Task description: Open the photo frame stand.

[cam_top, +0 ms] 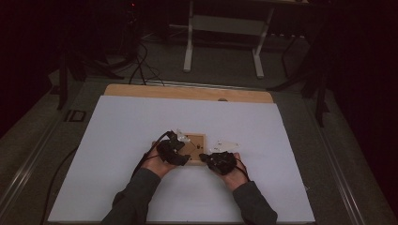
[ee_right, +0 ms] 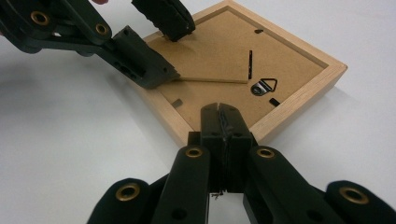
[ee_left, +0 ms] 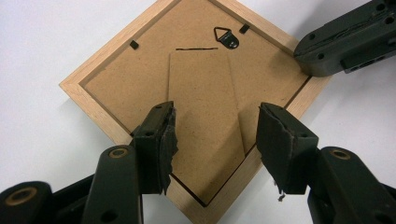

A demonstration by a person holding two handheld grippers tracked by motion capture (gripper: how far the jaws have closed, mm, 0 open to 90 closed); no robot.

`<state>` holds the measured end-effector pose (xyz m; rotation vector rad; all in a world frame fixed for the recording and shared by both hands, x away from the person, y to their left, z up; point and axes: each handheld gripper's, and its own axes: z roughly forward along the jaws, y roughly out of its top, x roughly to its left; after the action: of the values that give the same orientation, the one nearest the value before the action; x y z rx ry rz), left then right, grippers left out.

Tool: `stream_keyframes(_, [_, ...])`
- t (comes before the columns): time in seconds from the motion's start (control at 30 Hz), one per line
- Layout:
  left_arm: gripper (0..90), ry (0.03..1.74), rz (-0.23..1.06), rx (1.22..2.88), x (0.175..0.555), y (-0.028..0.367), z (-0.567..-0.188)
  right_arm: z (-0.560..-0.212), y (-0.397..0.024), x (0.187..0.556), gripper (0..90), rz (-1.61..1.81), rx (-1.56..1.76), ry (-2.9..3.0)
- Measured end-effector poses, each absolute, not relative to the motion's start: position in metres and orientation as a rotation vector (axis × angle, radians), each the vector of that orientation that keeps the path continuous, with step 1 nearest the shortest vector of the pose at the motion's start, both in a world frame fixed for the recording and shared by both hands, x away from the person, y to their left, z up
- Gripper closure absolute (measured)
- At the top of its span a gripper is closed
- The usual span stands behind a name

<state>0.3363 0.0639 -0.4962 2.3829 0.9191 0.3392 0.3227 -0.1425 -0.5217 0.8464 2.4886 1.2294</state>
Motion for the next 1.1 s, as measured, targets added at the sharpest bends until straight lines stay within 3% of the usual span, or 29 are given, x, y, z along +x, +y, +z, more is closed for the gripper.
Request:
stream_keyframes(0.43, [45.9,0.979,0.354,2.349,0.339,0.068,-0.502,-0.522,-0.142,0.323,89.4,1.226,0.845,2.492])
stream_keyframes(0.67, [50.9,0.998,0.325,2.340,0.339,0.068,-0.501,-0.522,-0.142,0.324,89.6,1.235,0.857,2.494])
stream_keyframes(1.1, [51.4,0.992,0.353,2.357,0.340,0.064,-0.490,-0.520,-0.139,0.325,90.0,1.192,0.842,2.506])
